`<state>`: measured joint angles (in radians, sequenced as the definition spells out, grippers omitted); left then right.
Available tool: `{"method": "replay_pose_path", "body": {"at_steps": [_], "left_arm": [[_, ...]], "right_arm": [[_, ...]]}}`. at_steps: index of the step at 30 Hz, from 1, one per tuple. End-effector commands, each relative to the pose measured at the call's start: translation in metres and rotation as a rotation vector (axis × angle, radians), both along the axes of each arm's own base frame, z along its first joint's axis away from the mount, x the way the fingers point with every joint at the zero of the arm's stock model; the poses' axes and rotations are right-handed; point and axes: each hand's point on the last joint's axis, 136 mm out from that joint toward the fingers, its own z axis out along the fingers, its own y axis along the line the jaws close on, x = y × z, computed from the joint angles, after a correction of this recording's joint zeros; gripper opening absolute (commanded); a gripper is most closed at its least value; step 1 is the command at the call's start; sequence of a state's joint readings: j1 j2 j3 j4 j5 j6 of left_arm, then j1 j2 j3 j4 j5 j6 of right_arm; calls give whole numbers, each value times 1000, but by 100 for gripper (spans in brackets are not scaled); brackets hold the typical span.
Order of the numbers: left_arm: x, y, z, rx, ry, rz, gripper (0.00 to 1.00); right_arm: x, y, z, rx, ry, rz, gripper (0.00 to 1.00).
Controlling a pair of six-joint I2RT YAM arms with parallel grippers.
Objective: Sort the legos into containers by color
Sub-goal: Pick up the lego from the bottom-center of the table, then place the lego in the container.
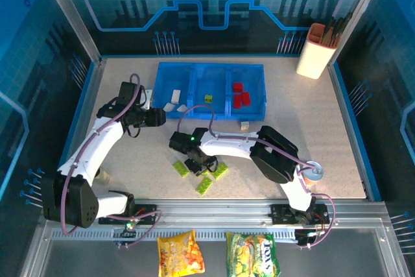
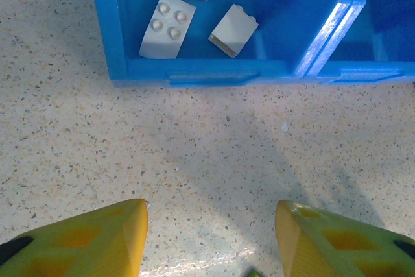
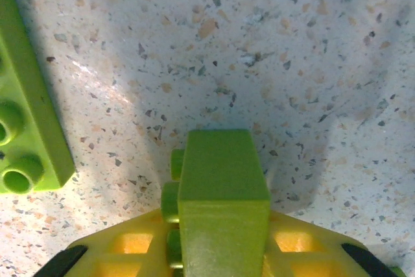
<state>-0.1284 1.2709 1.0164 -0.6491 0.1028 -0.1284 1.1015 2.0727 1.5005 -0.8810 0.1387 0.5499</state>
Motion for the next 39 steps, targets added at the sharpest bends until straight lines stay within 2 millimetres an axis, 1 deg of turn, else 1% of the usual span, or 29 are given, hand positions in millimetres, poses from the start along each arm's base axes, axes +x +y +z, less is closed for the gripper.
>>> {"method": "replay_pose_path", "body": {"at_steps": [1,9,16,24,29,35,39], "left_arm": [[-3,-4,6,-13,-5,-21,55],[-3,-4,7,-15,-9,-22,55],[-3,-5,6,-18,-4,-24,55],[-3,-7,6,-28,-3,-28,55],[-2,-8,6,-34,-1,-31,55],[-1,-10,4,-42,6,-34,55],[0,-11,2,-48,11,-36,55]], "right_arm": [[-1,3,8,8,-19,-5,28],[12,0,23,34,-58,-30,25],[38,-5,46,85,-98,-80,24],[85,-12,74,164,-162,-232,25],[121,-17,92,207,-227,-339,24],[165,-13,114,268,-299,-393,25],[193,-12,121,289,-327,-414,24]]}}
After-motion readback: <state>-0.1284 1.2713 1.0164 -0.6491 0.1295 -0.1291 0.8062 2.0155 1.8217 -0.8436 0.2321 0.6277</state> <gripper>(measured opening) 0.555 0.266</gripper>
